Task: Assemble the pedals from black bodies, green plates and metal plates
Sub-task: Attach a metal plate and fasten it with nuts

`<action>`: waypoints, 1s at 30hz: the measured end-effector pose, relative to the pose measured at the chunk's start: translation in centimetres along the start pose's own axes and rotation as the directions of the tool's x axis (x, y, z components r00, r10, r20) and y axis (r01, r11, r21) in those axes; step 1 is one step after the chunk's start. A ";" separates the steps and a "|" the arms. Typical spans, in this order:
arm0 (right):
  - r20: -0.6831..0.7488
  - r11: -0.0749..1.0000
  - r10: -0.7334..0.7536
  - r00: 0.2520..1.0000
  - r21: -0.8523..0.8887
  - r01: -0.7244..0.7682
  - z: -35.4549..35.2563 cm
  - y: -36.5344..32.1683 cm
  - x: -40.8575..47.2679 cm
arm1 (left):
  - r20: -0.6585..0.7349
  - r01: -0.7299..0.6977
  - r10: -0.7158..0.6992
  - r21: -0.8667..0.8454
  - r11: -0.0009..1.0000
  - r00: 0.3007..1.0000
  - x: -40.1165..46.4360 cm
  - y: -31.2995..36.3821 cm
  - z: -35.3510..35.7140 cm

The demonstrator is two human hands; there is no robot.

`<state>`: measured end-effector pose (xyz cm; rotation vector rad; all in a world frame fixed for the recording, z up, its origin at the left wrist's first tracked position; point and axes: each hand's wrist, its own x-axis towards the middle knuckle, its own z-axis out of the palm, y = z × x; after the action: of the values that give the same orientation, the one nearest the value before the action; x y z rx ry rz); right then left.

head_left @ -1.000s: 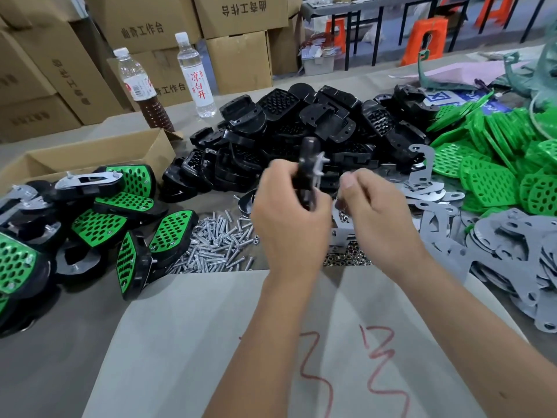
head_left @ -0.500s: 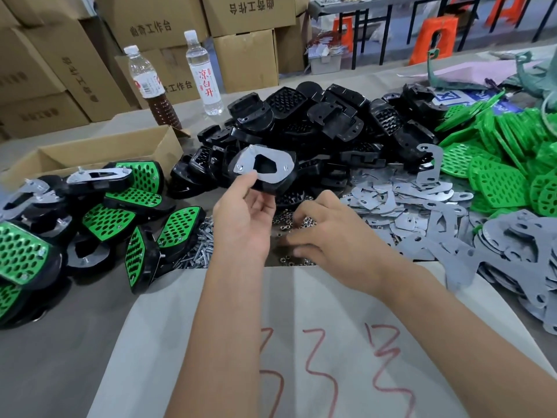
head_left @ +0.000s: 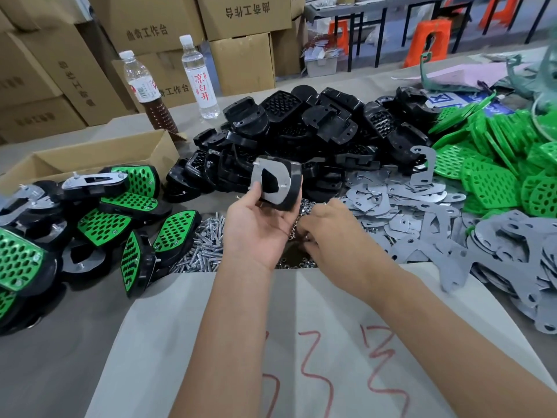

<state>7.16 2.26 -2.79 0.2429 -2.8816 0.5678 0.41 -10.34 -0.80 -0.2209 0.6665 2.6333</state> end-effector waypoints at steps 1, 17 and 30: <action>-0.012 1.000 0.012 1.000 -0.018 -0.012 -0.1 0.1 -0.1 | -0.013 -0.013 0.013 -0.004 1.000 1.000 0.1 -0.1 0.0; -0.324 0.957 0.184 0.928 0.274 -0.094 -0.2 2.6 -0.6 | 0.065 -0.014 -0.003 0.259 0.966 0.998 0.4 -0.5 -0.5; -0.439 0.692 0.448 0.779 0.722 0.010 -1.4 3.7 -1.0 | 0.106 -0.121 0.074 0.552 0.825 0.992 0.6 -2.5 -0.9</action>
<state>7.65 6.32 -3.08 -0.1955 -1.9701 1.4800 1.02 -8.59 -2.79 0.0968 1.4105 2.3895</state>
